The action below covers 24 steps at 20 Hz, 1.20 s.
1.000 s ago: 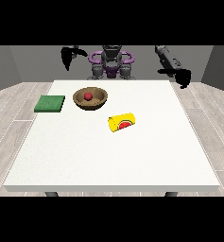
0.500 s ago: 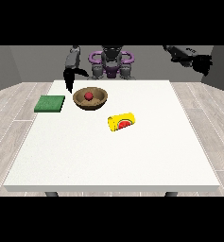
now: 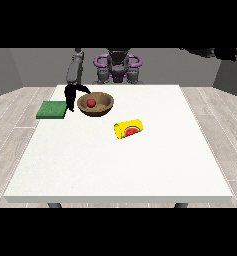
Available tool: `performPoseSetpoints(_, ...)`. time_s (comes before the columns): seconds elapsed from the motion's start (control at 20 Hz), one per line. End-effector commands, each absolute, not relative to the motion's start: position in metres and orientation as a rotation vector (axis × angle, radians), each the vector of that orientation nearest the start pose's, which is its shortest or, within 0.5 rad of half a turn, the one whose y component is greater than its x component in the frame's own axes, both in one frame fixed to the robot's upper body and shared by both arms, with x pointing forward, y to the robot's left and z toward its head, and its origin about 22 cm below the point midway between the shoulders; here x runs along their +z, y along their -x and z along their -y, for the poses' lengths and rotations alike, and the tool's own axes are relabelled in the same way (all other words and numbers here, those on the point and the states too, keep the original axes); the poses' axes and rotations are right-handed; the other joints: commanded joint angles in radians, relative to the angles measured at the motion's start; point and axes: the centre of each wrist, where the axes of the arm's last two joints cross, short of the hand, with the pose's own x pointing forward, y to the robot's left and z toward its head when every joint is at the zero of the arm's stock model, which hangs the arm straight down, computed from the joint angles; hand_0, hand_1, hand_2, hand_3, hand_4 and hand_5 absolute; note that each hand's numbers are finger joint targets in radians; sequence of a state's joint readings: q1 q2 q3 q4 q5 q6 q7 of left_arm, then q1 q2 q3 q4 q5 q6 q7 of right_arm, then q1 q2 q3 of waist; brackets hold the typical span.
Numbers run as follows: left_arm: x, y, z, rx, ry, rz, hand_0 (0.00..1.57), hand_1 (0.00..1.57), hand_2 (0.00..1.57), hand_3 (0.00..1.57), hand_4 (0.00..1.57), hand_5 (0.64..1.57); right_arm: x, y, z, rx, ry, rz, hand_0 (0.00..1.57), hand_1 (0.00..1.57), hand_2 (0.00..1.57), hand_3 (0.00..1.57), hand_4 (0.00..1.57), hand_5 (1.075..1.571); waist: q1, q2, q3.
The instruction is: Pick the cup and pour the ball into the bowl, then pick the bowl and place it on the pad
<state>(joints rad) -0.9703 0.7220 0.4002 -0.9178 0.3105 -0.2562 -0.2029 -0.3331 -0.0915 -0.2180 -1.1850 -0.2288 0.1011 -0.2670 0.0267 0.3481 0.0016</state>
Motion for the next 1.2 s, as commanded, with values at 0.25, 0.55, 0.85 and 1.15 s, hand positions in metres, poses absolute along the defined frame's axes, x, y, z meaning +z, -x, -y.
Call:
performPoseSetpoints(0.25,0.329,-0.376,-0.406,-0.053,-0.105,2.278,0.0,0.0,0.0,0.0,0.0,1.539,-0.011,-0.353,0.272,-0.249,-0.143,1.656,0.0,0.0,0.0,0.0,0.4,1.571,0.007,-0.032,-0.0007)
performPoseSetpoints(0.55,0.341,-0.373,-0.394,-0.068,-0.082,2.35,0.0,0.0,0.0,0.0,0.0,1.531,-0.017,-0.365,0.268,-0.285,-0.121,1.706,0.0,0.0,0.0,0.0,0.34,1.569,0.048,0.042,-0.0002)
performPoseSetpoints(0.85,0.364,-0.362,-0.401,-0.086,-0.065,2.349,0.0,0.0,0.0,0.0,0.0,1.532,-0.024,-0.363,0.264,-0.29,-0.116,1.721,0.0,0.0,0.0,0.0,0.31,1.568,0.063,0.042,-0.0004)
performPoseSetpoints(1.15,0.368,-0.371,-0.382,-0.121,-0.031,2.354,0.0,0.0,0.0,0.0,0.0,1.533,-0.011,-0.376,0.202,-0.259,-0.073,1.689,0.0,0.0,0.0,0.0,0.44,1.57,0.109,0.032,-0.0014)
